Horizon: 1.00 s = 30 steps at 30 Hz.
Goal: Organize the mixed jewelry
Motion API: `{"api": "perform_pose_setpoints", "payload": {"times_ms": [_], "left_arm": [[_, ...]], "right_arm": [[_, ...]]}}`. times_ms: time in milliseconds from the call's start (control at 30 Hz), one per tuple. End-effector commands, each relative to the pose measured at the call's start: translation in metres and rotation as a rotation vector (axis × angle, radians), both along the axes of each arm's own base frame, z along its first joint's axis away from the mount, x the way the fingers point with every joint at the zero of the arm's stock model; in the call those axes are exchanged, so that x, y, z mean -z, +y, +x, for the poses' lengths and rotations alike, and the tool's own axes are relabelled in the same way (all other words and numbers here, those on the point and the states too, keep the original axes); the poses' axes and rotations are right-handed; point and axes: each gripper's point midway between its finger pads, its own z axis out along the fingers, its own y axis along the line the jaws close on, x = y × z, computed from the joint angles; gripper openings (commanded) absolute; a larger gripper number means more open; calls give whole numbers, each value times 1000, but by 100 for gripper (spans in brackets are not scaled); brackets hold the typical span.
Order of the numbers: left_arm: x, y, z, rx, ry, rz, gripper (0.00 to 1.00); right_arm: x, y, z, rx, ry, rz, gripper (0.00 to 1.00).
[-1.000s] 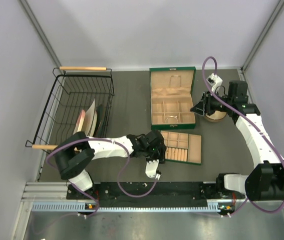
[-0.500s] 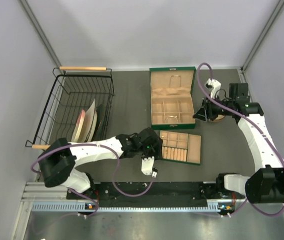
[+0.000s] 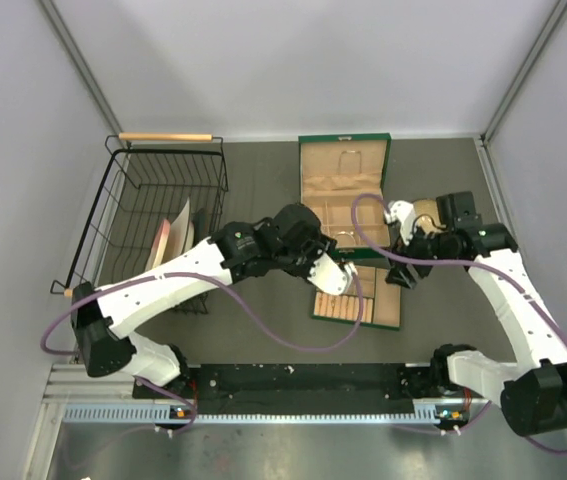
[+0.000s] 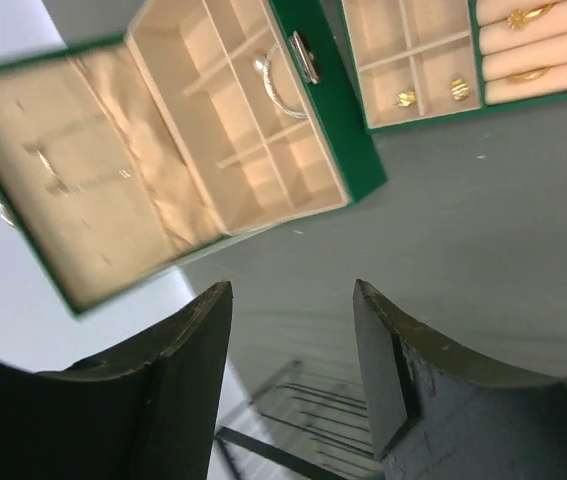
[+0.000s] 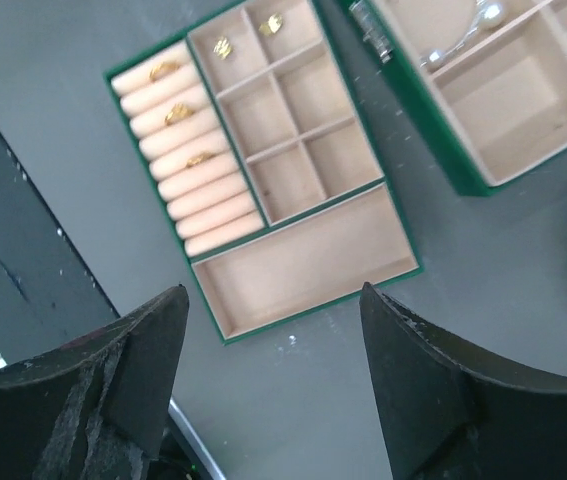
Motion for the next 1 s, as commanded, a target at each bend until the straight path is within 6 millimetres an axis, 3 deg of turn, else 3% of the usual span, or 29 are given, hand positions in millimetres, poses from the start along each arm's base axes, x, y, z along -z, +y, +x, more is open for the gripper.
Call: {"api": "perform_pose_setpoints", "payload": {"times_ms": [0, 133, 200, 267, 500, 767, 967], "left_arm": [[-5, 38, -20, -369, 357, -144, 58], [-30, 54, -4, -504, 458, -334, 59], [-42, 70, 14, -588, 485, -445, 59], [-43, 87, 29, -655, 488, -495, 60], [-77, 123, 69, -786, 467, -782, 60], [-87, 164, 119, -991, 487, -1024, 60], [-99, 181, 132, -1054, 492, -1141, 61]], "right_arm": [[19, 1, -15, -96, 5, -69, 71], [27, 2, -20, -129, 13, -81, 72], [33, 4, -24, -145, 23, -84, 72], [36, 6, -26, -156, 27, -91, 72], [58, 8, -32, -194, 37, -142, 71], [99, 14, -46, -302, 40, -315, 69], [116, 15, -54, -350, 40, -389, 68]]}}
